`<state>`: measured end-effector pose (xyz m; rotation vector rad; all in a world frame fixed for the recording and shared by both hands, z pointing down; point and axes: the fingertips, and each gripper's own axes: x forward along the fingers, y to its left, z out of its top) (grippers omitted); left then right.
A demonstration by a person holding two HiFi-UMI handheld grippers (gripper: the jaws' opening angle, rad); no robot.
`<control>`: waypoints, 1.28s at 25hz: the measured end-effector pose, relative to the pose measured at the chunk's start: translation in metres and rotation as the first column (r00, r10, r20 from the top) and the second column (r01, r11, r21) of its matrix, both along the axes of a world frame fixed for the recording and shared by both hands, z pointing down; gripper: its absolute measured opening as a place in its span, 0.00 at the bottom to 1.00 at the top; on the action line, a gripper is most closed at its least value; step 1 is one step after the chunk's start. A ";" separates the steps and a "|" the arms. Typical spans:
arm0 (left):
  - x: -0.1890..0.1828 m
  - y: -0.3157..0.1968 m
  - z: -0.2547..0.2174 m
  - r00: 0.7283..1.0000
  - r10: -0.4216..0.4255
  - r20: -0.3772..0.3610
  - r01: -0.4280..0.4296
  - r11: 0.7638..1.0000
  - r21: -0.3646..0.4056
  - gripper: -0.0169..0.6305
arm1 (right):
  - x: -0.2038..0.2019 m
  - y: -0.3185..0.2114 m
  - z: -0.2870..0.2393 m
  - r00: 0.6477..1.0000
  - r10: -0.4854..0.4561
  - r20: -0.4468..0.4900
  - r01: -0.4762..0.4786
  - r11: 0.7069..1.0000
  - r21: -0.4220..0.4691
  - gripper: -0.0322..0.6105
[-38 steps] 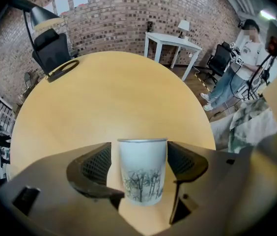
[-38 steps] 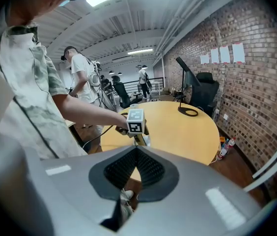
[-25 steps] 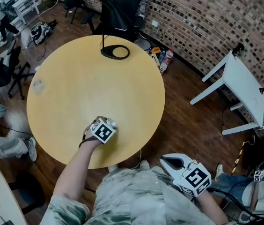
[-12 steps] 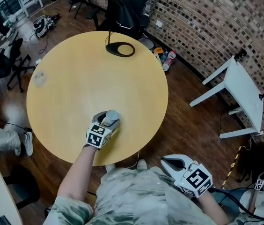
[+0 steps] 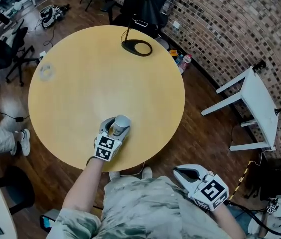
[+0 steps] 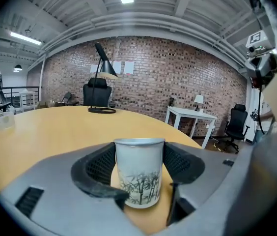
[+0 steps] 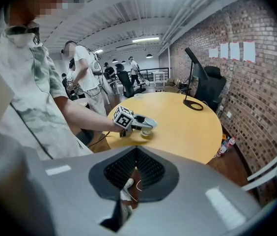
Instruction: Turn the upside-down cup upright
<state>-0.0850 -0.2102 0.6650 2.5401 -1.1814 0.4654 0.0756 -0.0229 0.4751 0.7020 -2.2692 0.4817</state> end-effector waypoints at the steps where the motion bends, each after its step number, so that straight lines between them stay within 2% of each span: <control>1: -0.002 0.002 0.000 1.000 -0.004 -0.006 0.004 1.000 0.008 0.50 | -0.002 0.000 -0.001 1.000 -0.005 -0.006 0.005 1.000 0.000 0.05; 6: -0.015 0.012 0.000 0.999 -0.013 -0.053 0.015 0.999 0.034 0.51 | -0.009 0.001 -0.001 0.999 -0.021 -0.043 0.021 1.000 0.000 0.05; 8: -0.019 0.016 0.003 0.998 -0.010 -0.057 0.012 0.999 0.034 0.55 | -0.015 0.002 -0.001 0.998 -0.031 -0.053 0.031 1.000 -0.005 0.05; 11: -0.021 0.020 0.008 0.998 -0.012 -0.057 0.013 1.000 0.021 0.55 | -0.024 0.002 -0.002 0.997 -0.046 -0.064 0.045 0.999 -0.008 0.05; 17: -0.029 0.027 0.011 0.999 0.022 -0.033 -0.022 1.000 0.005 0.54 | -0.051 0.005 -0.002 0.995 -0.070 -0.066 0.070 0.998 -0.002 0.05; 25: -0.032 0.044 0.001 0.994 0.111 0.005 -0.111 0.994 0.011 0.60 | -0.062 0.023 0.000 0.999 0.001 -0.041 -0.001 1.000 -0.010 0.05; 29: -0.043 0.050 -0.002 0.995 0.091 0.042 -0.092 0.996 0.019 0.64 | -0.053 0.040 0.008 0.999 0.037 -0.022 -0.037 0.999 -0.021 0.05; 32: -0.059 0.062 -0.007 0.996 0.021 0.083 -0.023 1.000 0.020 0.64 | -0.045 0.054 0.013 0.999 0.032 0.007 -0.032 0.999 -0.008 0.05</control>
